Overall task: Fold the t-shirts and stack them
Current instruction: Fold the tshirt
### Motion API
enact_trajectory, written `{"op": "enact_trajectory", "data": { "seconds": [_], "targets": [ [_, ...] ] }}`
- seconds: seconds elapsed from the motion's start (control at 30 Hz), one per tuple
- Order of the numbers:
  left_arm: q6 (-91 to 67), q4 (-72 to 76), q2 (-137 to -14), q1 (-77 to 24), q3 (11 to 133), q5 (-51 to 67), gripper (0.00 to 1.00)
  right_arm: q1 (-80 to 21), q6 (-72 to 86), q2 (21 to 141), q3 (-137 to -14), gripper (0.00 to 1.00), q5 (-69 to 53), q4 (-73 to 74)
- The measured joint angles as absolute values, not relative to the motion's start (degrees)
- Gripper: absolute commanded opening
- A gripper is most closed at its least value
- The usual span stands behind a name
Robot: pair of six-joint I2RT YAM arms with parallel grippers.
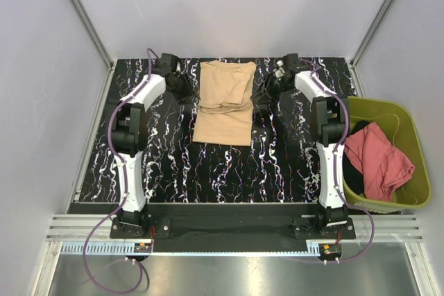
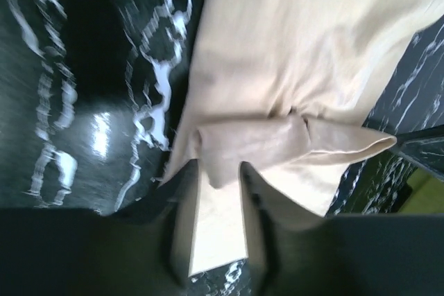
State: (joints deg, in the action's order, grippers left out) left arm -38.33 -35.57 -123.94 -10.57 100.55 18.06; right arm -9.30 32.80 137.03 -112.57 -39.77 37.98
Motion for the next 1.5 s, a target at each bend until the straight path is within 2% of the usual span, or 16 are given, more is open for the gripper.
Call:
{"op": "enact_trajectory", "data": {
  "seconds": [0.03, 0.2, 0.27, 0.4, 0.6, 0.77, 0.8, 0.83, 0.9, 1.1, 1.23, 1.37, 1.5],
  "targets": [
    [-37.9, -35.5, -123.9, -10.1, 101.1, 17.6, 0.50, -8.8, 32.8, 137.8, -114.3, 0.52, -39.7, 38.5],
    [-34.9, -35.4, -122.2, -7.7, 101.1, 15.4, 0.57, -5.8, 31.5, 136.7, -114.7, 0.55, -38.6, 39.8],
    [-33.1, -34.8, -119.8, -7.4, 98.3, 15.8, 0.63, -5.0, 31.0, 133.7, -109.4, 0.61, -38.4, 39.7],
    [-29.6, -34.0, -113.6, -7.6, 88.2, 20.9, 0.66, -5.4, 30.3, 126.0, -94.9, 0.67, -39.1, 38.2],
    [-26.9, -32.4, -111.6, -9.2, 75.3, 25.9, 0.67, -8.2, 28.9, 118.8, -78.9, 0.67, -41.1, 34.3],
    [-26.9, -30.9, -111.1, -10.0, 71.5, 28.9, 0.60, -11.0, 28.9, 117.8, -73.1, 0.56, -42.9, 30.2],
    [-27.0, -30.1, -111.1, -10.1, 71.0, 29.2, 0.55, -11.6, 28.9, 117.8, -72.9, 0.47, -43.0, 29.8],
    [-27.3, -29.5, -111.0, -10.2, 70.6, 29.4, 0.52, -12.2, 28.8, 117.8, -72.9, 0.45, -42.9, 29.1],
    [-27.8, -28.2, -110.7, -10.7, 69.5, 29.5, 0.48, -13.1, 29.2, 117.8, -72.9, 0.42, -42.9, 27.6],
    [-29.6, -25.4, -108.9, -12.5, 65.9, 29.3, 0.38, -13.7, 29.4, 118.0, -72.9, 0.43, -43.0, 25.5],
    [-30.4, -24.4, -108.3, -12.8, 64.0, 29.1, 0.23, -13.8, 29.6, 118.0, -72.3, 0.28, -43.0, 24.1],
    [-31.5, -23.4, -107.4, -13.0, 61.8, 29.1, 0.12, -13.8, 30.1, 117.9, -69.3, 0.00, -42.9, 22.9],
    [-32.9, -21.9, -104.7, -14.6, 58.2, 29.0, 0.05, -13.8, 31.4, 115.6, -65.1, 0.00, -42.7, 22.2]
  ]
}}
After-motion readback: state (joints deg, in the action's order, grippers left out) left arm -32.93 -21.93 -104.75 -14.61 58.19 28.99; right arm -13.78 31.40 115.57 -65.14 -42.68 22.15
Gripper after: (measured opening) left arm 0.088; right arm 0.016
